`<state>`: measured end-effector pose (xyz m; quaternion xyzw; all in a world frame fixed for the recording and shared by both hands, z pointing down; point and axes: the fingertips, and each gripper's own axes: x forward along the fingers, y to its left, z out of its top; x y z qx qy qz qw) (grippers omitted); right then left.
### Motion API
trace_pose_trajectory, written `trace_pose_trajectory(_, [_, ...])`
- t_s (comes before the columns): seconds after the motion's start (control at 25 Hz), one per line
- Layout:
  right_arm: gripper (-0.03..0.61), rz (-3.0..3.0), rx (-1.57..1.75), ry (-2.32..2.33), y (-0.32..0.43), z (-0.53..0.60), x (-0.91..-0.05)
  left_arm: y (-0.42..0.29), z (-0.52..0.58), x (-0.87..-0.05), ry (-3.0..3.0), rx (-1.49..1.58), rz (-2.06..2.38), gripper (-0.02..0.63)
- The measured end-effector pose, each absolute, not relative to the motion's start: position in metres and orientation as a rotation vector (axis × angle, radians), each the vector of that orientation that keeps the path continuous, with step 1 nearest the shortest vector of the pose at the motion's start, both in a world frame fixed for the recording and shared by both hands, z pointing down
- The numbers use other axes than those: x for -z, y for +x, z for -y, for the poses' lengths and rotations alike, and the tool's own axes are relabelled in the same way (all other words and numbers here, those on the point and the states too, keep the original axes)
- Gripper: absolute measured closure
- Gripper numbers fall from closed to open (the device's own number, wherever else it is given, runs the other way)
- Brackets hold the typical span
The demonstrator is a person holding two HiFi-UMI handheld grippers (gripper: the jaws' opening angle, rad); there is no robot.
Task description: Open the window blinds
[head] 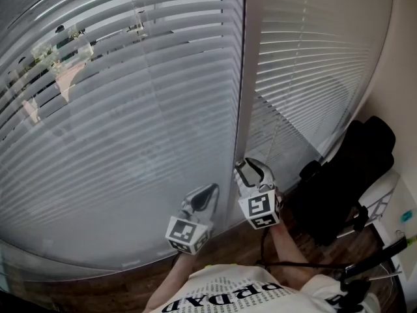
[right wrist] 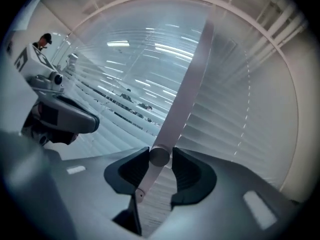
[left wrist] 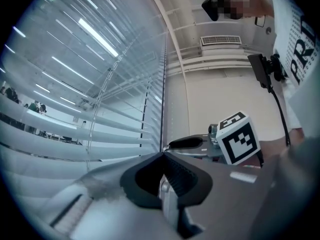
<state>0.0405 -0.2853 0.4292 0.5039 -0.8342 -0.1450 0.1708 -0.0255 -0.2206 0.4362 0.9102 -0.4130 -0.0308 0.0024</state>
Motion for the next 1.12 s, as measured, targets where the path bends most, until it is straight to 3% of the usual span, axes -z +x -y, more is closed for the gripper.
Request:
trace_pose_trajectory(0.24, [0.445,2.328,0.487,1.427,0.037,0.285,-0.429,-0.026,0.221,-0.436,2.857,0.089,1.304,0.621])
trace_pose_trajectory(0.6, [0.446,2.453,0.329,1.494,0.041,0.287,-0.429,-0.026,0.222,-0.44,2.849,0.087,1.299,0.621])
trace_pose_trajectory(1.12, [0.446,2.739,-0.188,1.625,0.049,0.291,-0.43,-0.026,0.224,-0.44,2.853,0.087,1.295,0.621])
